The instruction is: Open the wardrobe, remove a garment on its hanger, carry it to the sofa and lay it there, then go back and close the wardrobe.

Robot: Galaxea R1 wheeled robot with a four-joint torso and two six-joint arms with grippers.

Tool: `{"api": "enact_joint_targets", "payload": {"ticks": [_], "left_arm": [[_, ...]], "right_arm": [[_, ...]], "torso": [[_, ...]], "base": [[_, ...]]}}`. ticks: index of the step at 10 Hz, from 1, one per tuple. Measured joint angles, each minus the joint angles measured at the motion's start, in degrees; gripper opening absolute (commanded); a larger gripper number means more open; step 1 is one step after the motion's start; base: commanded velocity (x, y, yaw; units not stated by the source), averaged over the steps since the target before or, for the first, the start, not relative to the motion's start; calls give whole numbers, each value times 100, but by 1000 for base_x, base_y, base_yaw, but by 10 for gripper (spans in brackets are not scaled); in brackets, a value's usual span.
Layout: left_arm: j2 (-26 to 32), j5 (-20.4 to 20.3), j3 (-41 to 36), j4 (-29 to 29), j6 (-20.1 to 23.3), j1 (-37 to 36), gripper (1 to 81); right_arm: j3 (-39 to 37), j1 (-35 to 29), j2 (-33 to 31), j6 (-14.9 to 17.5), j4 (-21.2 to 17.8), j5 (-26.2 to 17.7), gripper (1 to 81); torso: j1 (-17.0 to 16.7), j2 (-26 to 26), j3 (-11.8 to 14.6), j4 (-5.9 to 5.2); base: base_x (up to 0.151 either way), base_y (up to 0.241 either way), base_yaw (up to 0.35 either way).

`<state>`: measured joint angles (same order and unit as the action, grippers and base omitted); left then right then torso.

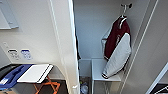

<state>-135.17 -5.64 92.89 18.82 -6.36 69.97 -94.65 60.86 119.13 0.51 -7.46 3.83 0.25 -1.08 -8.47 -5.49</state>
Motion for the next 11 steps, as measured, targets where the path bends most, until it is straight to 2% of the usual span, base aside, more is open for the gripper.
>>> {"api": "enact_joint_targets", "payload": {"ticks": [3,7,11], "left_arm": [[-363,-22,560,-17,-28,155,811],[-965,-35,1446,-20,-60,456,811],[-1596,-41,2260,-20,-60,703,811]], "right_arm": [[-678,621,951,-16,-24,-26,811],[-1331,1073,1527,-21,-44,-4,811],[-1649,1449,2081,-18,-45,22,811]], "torso": [[0,0,0,0],[-2,-2,0,0],[-6,-2,2,0]], "base": [[0,0,0],[0,0,0],[0,0,0]]}}
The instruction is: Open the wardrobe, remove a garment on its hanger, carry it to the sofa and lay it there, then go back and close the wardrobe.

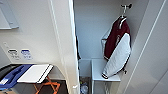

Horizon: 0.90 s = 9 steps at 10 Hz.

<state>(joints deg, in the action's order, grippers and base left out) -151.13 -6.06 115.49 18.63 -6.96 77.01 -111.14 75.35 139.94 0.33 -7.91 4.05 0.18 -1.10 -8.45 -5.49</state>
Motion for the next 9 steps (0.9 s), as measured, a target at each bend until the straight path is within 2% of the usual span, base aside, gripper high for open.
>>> {"api": "enact_joint_targets", "payload": {"ticks": [5,9], "left_arm": [[-549,-20,796,0,-1,138,811],[-1117,-11,1736,0,-1,234,811]], "right_arm": [[-901,315,850,0,1,39,811],[-1688,452,1459,0,4,-17,811]], "torso": [[-2,-5,0,0],[-7,-7,2,0]], "base": [[0,0,0],[0,0,0]]}}
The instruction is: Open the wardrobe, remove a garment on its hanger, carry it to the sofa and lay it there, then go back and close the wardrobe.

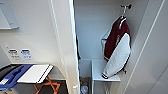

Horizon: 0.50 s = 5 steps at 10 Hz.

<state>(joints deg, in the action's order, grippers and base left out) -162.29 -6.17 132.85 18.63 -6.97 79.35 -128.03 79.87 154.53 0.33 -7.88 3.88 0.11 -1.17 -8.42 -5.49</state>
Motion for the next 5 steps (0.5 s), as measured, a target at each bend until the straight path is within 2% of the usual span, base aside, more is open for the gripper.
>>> {"api": "enact_joint_targets", "payload": {"ticks": [3,5], "left_arm": [[-374,-6,722,5,4,144,811],[-564,-20,913,11,11,172,811]], "right_arm": [[-830,108,602,5,11,-82,811],[-1448,174,942,27,20,-99,811]], "torso": [[-2,0,2,0],[-2,-2,2,0]], "base": [[0,0,0],[0,0,0]]}}
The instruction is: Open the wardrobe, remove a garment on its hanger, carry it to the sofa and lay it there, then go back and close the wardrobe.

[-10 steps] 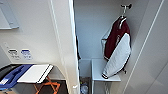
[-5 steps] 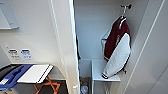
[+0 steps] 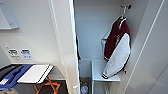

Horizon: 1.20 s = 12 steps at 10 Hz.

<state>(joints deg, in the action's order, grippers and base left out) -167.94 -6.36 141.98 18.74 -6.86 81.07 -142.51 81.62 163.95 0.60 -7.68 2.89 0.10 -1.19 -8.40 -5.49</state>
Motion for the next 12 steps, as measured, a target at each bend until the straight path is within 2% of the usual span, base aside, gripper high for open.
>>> {"api": "enact_joint_targets", "payload": {"ticks": [2,5,8,12], "left_arm": [[-100,-7,236,11,17,7,811],[-318,-5,728,52,59,7,811],[-408,-7,785,356,74,-4,811],[-483,-9,807,236,-52,-205,811]], "right_arm": [[-516,27,399,22,0,0,811],[-757,132,785,44,7,-17,811],[-896,154,807,45,20,-35,811],[-896,123,841,45,30,-37,811]], "torso": [[0,0,2,0],[0,-2,2,0],[-2,-2,4,0],[-2,-2,4,0]], "base": [[0,0,0],[0,0,0],[0,0,0],[0,0,0]]}}
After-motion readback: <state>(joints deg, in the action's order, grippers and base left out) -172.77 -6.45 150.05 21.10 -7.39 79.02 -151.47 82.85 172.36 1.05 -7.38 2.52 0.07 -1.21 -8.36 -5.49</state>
